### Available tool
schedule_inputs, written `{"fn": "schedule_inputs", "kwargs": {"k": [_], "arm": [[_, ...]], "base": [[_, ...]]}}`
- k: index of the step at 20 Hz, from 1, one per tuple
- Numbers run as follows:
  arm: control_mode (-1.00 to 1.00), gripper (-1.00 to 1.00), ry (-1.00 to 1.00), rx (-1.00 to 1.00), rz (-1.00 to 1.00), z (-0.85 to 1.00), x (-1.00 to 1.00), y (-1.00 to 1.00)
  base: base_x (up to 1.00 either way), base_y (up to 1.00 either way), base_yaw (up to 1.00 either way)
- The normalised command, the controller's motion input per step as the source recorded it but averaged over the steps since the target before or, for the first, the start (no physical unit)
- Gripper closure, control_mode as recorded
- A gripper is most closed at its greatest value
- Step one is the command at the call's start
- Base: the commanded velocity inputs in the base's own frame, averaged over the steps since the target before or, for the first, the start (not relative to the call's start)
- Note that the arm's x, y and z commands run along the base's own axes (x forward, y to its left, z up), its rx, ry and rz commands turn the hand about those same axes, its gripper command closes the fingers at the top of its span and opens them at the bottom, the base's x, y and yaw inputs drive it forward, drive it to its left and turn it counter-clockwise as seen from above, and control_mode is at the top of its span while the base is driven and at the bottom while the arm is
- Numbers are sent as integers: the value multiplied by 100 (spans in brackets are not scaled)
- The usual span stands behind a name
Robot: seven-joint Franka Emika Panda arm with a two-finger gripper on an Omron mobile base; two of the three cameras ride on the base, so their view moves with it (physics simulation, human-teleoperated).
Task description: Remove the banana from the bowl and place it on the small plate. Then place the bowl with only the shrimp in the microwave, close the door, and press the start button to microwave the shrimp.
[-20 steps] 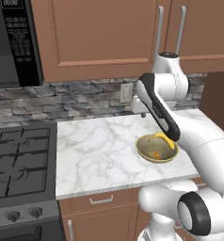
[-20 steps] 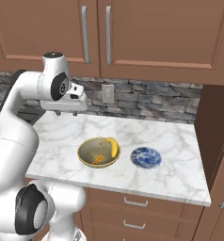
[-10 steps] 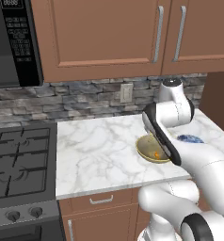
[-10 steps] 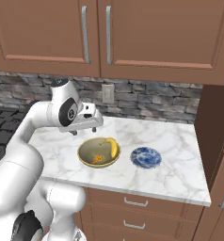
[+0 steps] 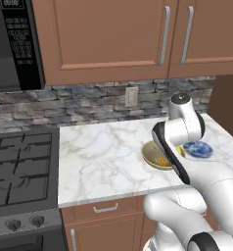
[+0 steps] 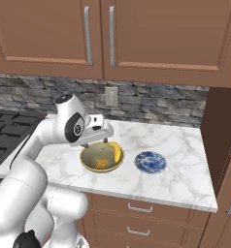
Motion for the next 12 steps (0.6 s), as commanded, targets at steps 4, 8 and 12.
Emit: {"fn": "schedule_inputs", "kwargs": {"k": [4, 8, 12], "arm": [[-100, -100, 0, 0, 0, -11, 16, -32], [-100, -100, 2, 0, 0, -37, 37, -7], [-100, -100, 0, 0, 4, -30, 22, -9]], "base": [[0, 0, 0], [0, 0, 0], [0, 0, 0]]}}
